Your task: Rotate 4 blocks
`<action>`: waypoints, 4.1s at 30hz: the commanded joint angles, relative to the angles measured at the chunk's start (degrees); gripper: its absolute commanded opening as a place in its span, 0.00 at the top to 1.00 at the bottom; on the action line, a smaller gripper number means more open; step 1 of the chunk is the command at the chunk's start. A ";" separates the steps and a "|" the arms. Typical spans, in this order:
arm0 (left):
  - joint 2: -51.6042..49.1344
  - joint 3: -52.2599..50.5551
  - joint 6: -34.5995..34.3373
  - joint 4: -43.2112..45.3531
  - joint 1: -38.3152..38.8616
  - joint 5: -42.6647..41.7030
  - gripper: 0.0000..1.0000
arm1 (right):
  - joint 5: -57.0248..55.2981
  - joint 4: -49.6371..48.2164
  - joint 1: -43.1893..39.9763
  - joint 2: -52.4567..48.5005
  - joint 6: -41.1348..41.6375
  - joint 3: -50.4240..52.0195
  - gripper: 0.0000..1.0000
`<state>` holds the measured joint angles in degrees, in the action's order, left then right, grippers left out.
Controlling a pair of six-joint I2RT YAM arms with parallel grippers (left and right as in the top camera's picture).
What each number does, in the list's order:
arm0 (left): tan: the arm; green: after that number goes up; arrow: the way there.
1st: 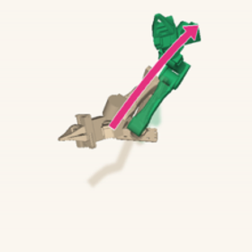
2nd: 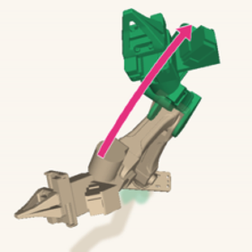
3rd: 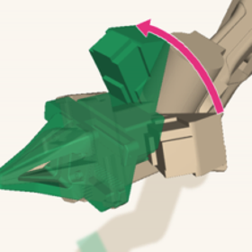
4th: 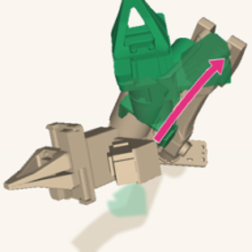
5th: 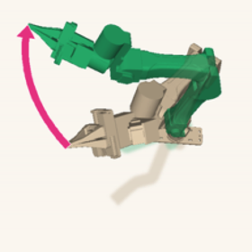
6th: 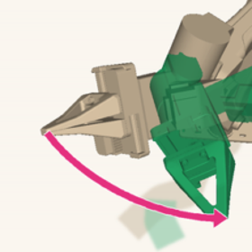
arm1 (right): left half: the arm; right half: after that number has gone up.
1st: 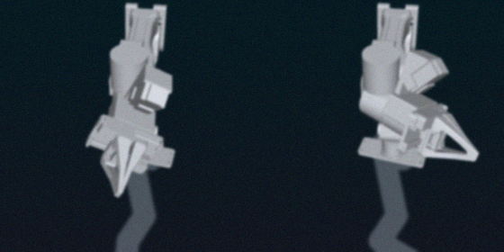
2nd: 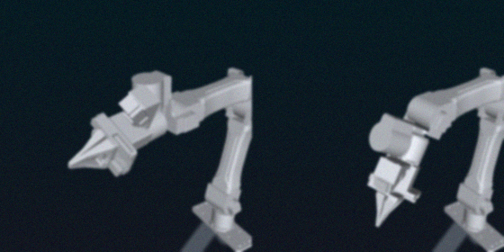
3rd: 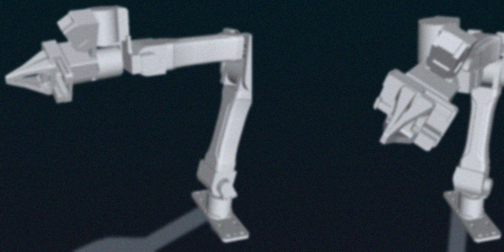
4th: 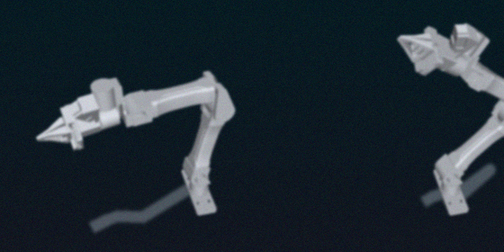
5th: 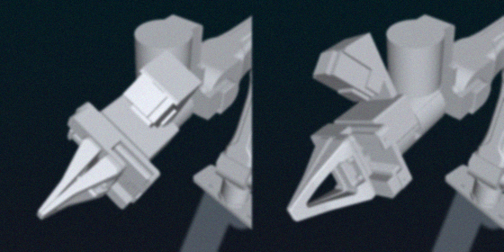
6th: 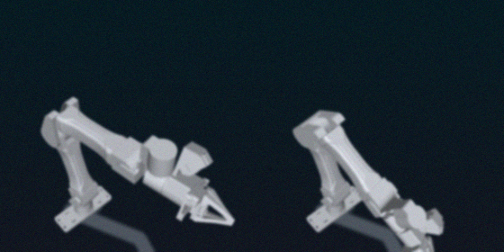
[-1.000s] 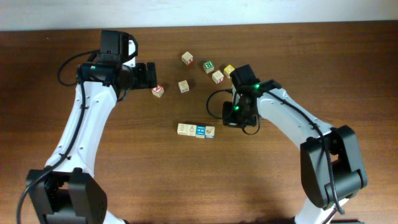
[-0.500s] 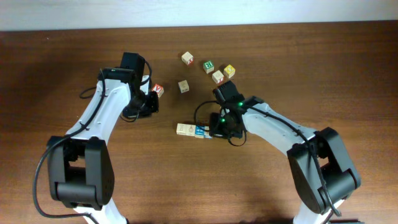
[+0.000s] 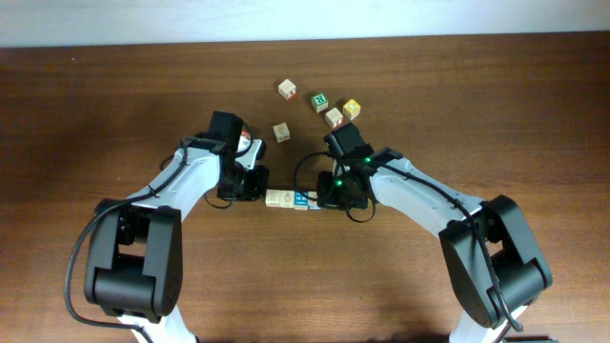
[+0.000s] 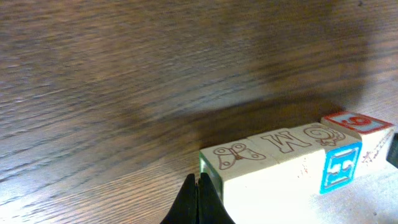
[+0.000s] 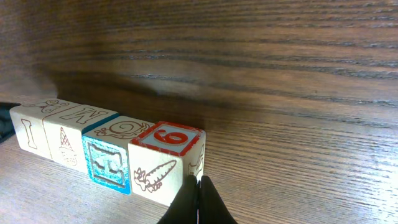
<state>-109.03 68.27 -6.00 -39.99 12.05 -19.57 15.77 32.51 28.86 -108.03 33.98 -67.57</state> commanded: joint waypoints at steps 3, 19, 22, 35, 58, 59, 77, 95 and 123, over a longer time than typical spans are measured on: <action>-0.15 -0.70 2.67 -2.25 -0.63 -3.43 1.00 | 0.09 0.00 0.33 0.50 -0.52 0.28 0.96; -0.15 -0.74 2.64 0.15 -0.70 -8.13 1.00 | 1.53 -0.66 0.33 -1.11 1.84 0.28 0.96; -0.15 -0.74 2.64 0.15 -0.70 -8.13 1.00 | 0.72 -0.63 0.31 -1.44 2.14 0.28 0.96; -0.15 -0.74 2.67 0.33 -0.70 -8.11 1.00 | 30.12 -16.76 -12.11 -3.15 -5.16 11.21 0.96; -0.15 -0.74 2.67 0.74 -0.81 -8.11 1.00 | 30.73 -18.34 -11.87 -3.15 -3.65 11.93 0.96; -0.15 -0.74 2.67 0.74 -0.81 -8.11 1.00 | 30.97 -18.69 -11.52 -3.15 -3.69 11.91 0.96; -0.15 -0.74 2.67 0.50 -0.81 -8.11 1.00 | 30.75 -19.93 -6.21 6.21 -3.87 10.27 0.96; -0.15 -0.74 2.67 0.33 -0.81 -8.74 1.00 | 18.01 -15.19 2.62 6.21 -3.67 2.56 0.96; -0.15 -0.74 -3.39 0.55 -5.11 -9.99 1.00 | 13.49 -17.55 4.17 6.03 -2.12 2.25 0.96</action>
<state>-109.08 67.59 -7.40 -39.42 7.84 -28.18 33.19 13.80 32.73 -100.77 31.57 -66.02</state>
